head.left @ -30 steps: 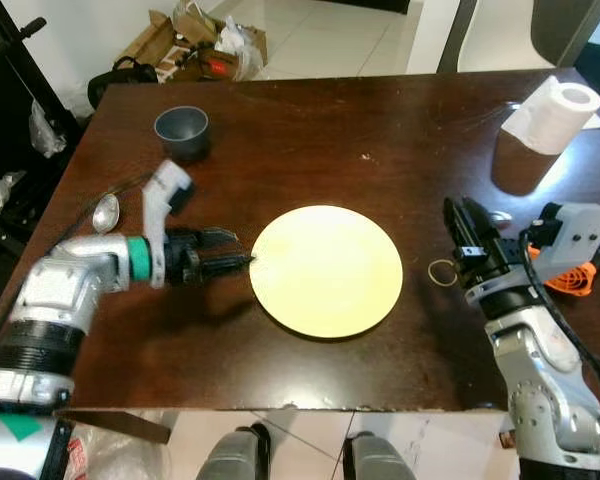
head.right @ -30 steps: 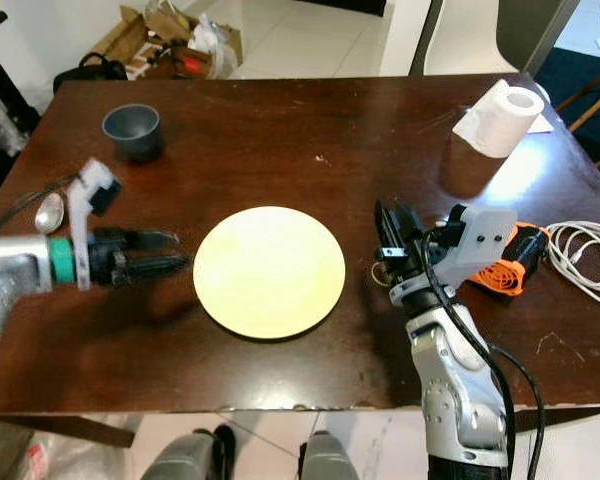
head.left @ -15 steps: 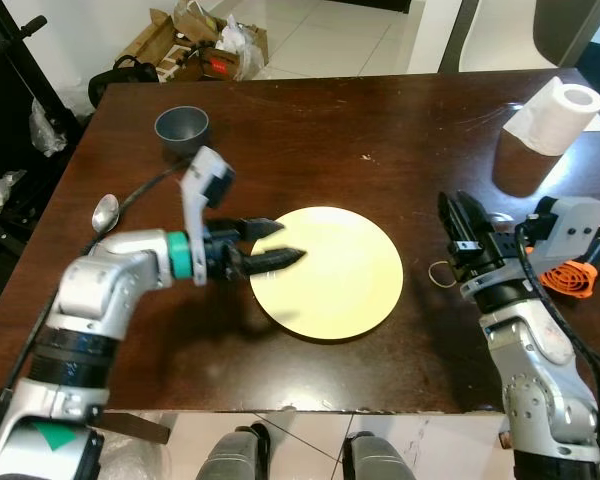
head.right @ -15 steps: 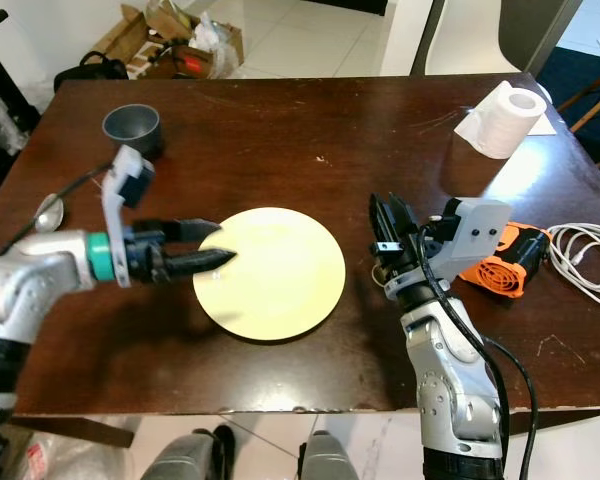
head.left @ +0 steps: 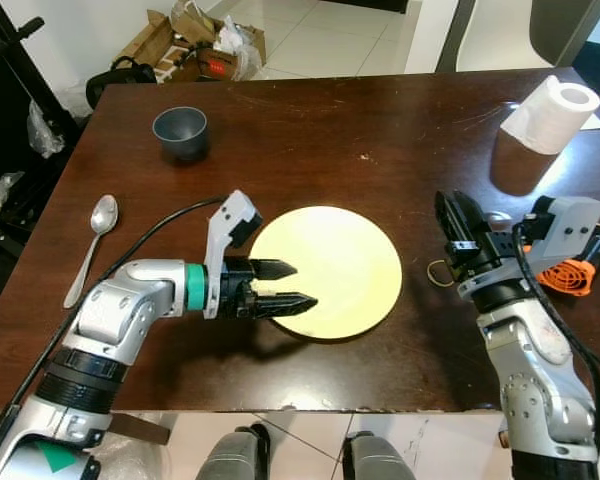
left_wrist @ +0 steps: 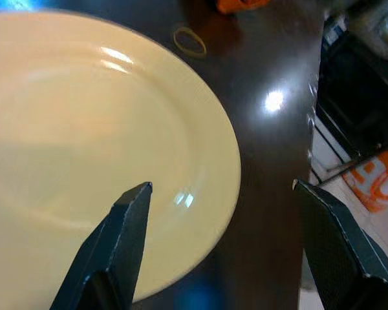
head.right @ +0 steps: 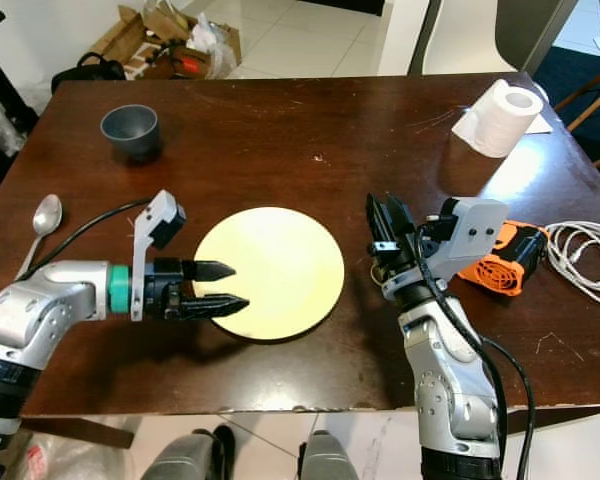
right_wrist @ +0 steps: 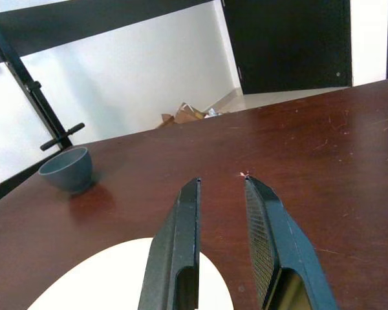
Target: Setting the table
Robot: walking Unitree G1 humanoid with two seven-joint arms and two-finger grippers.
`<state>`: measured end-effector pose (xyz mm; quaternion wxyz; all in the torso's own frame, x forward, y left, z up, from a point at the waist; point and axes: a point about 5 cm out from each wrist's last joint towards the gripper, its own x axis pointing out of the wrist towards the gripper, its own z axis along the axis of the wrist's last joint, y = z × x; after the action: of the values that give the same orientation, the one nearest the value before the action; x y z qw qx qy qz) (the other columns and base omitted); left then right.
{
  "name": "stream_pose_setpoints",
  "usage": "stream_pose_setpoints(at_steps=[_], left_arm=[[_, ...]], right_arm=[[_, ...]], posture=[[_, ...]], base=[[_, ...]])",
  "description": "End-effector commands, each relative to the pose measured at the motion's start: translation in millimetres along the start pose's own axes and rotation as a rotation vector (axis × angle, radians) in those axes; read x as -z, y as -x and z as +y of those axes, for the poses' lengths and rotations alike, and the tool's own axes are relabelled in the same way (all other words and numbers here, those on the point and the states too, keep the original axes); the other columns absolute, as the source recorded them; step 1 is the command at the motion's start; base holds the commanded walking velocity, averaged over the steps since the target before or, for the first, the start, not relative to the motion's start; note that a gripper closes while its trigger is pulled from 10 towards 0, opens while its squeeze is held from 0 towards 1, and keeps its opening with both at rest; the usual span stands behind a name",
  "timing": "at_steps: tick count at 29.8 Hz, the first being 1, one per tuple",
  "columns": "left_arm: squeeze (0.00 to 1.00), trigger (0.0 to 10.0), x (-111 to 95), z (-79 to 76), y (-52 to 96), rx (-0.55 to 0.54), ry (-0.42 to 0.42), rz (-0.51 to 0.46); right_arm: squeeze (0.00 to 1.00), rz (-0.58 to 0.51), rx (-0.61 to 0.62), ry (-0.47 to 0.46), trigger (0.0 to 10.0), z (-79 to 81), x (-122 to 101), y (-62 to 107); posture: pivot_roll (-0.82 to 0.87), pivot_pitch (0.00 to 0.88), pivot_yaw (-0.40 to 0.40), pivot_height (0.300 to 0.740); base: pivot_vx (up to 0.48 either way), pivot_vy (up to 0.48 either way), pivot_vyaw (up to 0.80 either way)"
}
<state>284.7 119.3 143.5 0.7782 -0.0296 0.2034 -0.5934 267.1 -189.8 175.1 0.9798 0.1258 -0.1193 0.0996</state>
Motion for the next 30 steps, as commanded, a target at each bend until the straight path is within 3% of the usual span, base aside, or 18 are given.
stream_pose_setpoints(at_steps=[1, 12, 18, 19, 21, 23, 26, 27, 28, 30], left_arm=[[0.0, 10.0, 7.8, -4.2, -2.3, 0.017, -0.015, 0.04], [0.0, 10.0, 6.4, -7.1, -22.8, 0.032, -0.026, 0.034], [0.0, 10.0, -6.0, 6.5, -15.6, -0.026, -0.022, 0.006], [0.09, 10.0, -6.6, 7.4, -13.5, -0.022, -0.017, 0.006], [0.09, 10.0, -6.9, 7.5, -12.6, -0.017, -0.015, 0.006], [0.43, 10.0, -7.6, 8.2, -12.9, -0.012, -0.001, -0.002], [0.43, 10.0, -7.7, 8.4, -13.6, -0.011, 0.002, -0.004], [0.76, 10.0, -7.3, 9.0, -14.7, -0.018, 0.001, -0.001], [0.0, 10.0, -7.1, 12.8, -14.3, -0.049, -0.011, 0.004], [0.0, 10.0, -7.1, 12.8, -14.3, -0.049, -0.011, 0.004]], right_arm=[[0.0, 0.007, 0.008, 0.0, 10.0, -0.9, 3.9, 0.3], [0.0, 0.01, 0.006, -0.007, 10.0, 1.1, 5.9, -0.1], [0.0, 0.008, 0.018, -0.004, 10.0, -1.1, 6.1, 2.8], [0.0, 0.008, 0.02, -0.004, 10.0, -1.4, 6.6, 3.1], [0.0, 0.009, 0.021, -0.003, 10.0, -1.4, 6.9, 3.1], [0.0, 0.005, 0.025, -0.004, 10.0, -1.3, 7.0, 2.8], [0.0, 0.004, 0.026, -0.004, 10.0, -1.2, 7.0, 2.7], [0.0, 0.003, 0.026, -0.004, 10.0, -1.2, 7.0, 2.6], [0.0, 0.001, 0.027, -0.003, 10.0, -1.2, 6.7, 2.8], [0.0, 0.001, 0.027, -0.003, 10.0, -1.2, 6.7, 2.8]], posture=[[0.03, 0.008, 0.112, 0.74], [0.02, 0.009, 0.119, 0.74], [0.02, 0.003, 0.127, 0.74], [0.02, 0.0, 0.132, 0.74], [0.02, 0.0, 0.133, 0.74], [0.02, 0.0, 0.139, 0.74], [0.02, 0.0, 0.139, 0.74], [0.01, 0.0, 0.141, 0.74], [0.01, 0.0, 0.143, 0.74], [0.01, 0.0, 0.143, 0.74]], base=[[0.0, 0.0, 0.0], [0.0, 0.0, 0.0], [0.0, 0.0, 0.0], [0.0, 0.0, 0.0], [0.0, 0.0, 0.0], [0.0, 0.0, 0.0], [0.0, 0.0, 0.0], [0.0, 0.0, 0.0], [0.0, 0.0, 0.0], [0.0, 0.0, 0.0]])
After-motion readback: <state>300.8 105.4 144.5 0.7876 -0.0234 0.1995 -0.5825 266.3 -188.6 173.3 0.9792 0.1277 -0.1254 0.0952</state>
